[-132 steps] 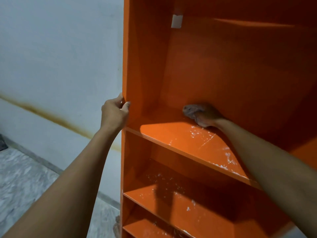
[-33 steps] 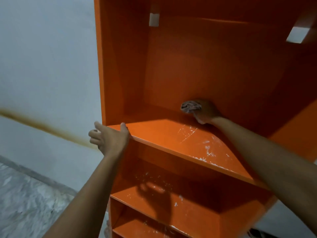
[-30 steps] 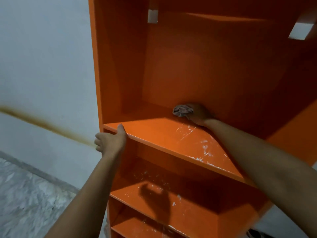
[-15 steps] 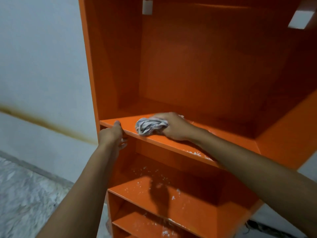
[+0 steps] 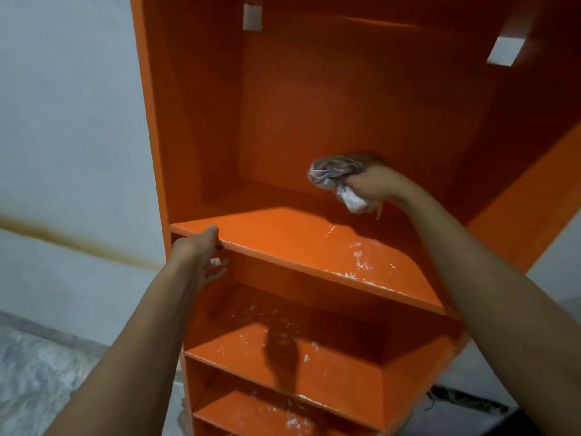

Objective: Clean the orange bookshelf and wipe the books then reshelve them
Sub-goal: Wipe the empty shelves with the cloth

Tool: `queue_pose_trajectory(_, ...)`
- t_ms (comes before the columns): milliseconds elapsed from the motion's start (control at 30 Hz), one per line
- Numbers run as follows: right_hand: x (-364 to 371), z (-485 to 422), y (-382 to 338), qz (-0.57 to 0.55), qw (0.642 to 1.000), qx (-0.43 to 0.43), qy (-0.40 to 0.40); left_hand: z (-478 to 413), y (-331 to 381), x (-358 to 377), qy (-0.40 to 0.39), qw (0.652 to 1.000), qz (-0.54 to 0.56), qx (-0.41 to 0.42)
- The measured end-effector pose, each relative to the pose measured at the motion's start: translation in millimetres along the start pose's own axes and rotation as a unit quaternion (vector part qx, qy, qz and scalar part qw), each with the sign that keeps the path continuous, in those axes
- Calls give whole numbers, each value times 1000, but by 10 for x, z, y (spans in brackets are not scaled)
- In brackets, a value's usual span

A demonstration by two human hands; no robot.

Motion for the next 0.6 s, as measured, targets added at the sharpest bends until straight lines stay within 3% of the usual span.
queue_pose_trajectory(67, 80, -203, 466, 68, 994, 80, 6, -36, 6, 7, 1, 1000, -1, -5)
queue_pose_trajectory(133, 306, -256, 795, 122, 989, 79, -18, -45, 0, 6, -3, 1000, 1, -9)
queue_pose_trajectory(267, 580, -130, 948, 41, 995, 89, -30, -102, -9, 5, -9, 1000, -1, -15)
queue_pose_trajectory(467, 729, 539, 183, -12, 994, -78, -72, -78, -11, 4, -10, 1000, 0, -8)
queue_pose_trajectory(600, 919, 1354, -535, -39, 967, -199, -154, -37, 3, -13, -10, 1000, -3, -2)
Point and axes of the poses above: each hand's wrist, its own z-axis away from the middle knuckle, its own x-axis out of the palm, y = z × x, the point moved 5 cm from there along -z, towards the middle knuckle, and after that the axes turned 5 degrees about z, right-handed, at the moved point
